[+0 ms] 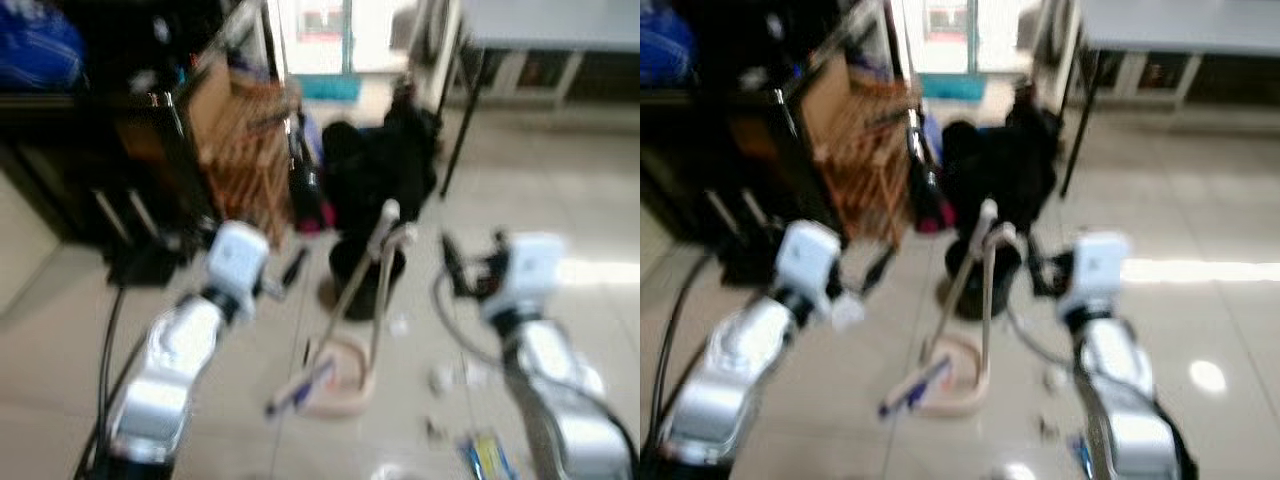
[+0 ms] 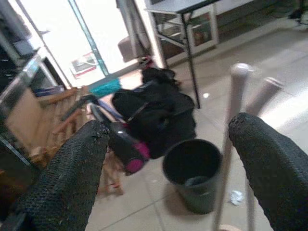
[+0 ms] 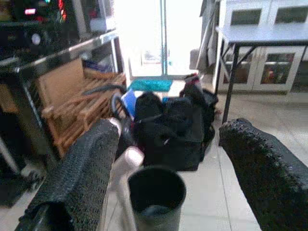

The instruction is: Sweep floor

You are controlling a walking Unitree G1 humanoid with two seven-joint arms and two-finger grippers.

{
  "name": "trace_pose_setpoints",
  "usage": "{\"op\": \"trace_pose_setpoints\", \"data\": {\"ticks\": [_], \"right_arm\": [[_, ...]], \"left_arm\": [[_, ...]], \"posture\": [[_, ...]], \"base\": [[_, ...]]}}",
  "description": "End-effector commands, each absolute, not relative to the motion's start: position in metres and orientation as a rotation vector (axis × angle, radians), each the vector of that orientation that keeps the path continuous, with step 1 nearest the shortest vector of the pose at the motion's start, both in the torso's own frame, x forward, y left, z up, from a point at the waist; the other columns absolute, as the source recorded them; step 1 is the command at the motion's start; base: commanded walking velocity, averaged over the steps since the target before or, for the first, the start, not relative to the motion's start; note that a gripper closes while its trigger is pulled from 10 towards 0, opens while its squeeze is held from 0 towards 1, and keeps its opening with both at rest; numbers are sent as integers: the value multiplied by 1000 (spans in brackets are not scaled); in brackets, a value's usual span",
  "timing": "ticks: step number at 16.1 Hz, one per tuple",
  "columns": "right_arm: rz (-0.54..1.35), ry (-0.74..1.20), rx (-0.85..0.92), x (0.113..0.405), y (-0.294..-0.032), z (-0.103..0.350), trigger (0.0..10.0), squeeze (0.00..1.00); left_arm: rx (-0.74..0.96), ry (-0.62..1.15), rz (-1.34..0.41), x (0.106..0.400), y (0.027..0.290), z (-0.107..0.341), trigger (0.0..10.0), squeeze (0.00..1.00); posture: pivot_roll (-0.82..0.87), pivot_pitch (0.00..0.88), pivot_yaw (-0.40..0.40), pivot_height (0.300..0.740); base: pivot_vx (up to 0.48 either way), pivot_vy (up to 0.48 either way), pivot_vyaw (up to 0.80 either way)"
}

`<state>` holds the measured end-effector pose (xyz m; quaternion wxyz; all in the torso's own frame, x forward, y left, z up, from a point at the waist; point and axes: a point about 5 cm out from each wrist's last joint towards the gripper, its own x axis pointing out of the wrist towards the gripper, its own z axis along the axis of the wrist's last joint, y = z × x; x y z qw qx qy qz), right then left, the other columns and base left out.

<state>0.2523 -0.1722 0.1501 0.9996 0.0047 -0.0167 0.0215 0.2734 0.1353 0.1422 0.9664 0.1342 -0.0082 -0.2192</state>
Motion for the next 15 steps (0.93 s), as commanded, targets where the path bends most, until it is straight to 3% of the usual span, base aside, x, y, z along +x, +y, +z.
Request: {"op": "trace_pose_setpoints", "data": {"ticks": [1, 7, 8, 12, 15], "right_arm": [[64, -79, 36, 255, -165, 162, 10000, 0], [10, 55, -16, 277, -172, 150, 10000, 0], [26, 78, 0, 286, -174, 148, 10000, 1000], [70, 85, 77, 324, -176, 159, 10000, 1000], [82, 39, 61, 338, -176, 174, 10000, 1000]], "left_arm": [[293, -11, -410, 275, 144, 144, 10000, 0], [304, -15, -467, 280, 143, 145, 10000, 0], [329, 13, -502, 282, 146, 141, 10000, 0], [418, 89, -592, 276, 163, 124, 10000, 0], [306, 85, -551, 272, 159, 124, 10000, 0]], "posture": [[-57, 91, 13, 740], [-55, 87, 18, 740], [-51, 96, 15, 740], [-38, 107, 13, 740], [-47, 118, 8, 740]], "base": [[0, 0, 0], [0, 0, 0], [0, 0, 0], [0, 0, 0], [0, 0, 0]]}}
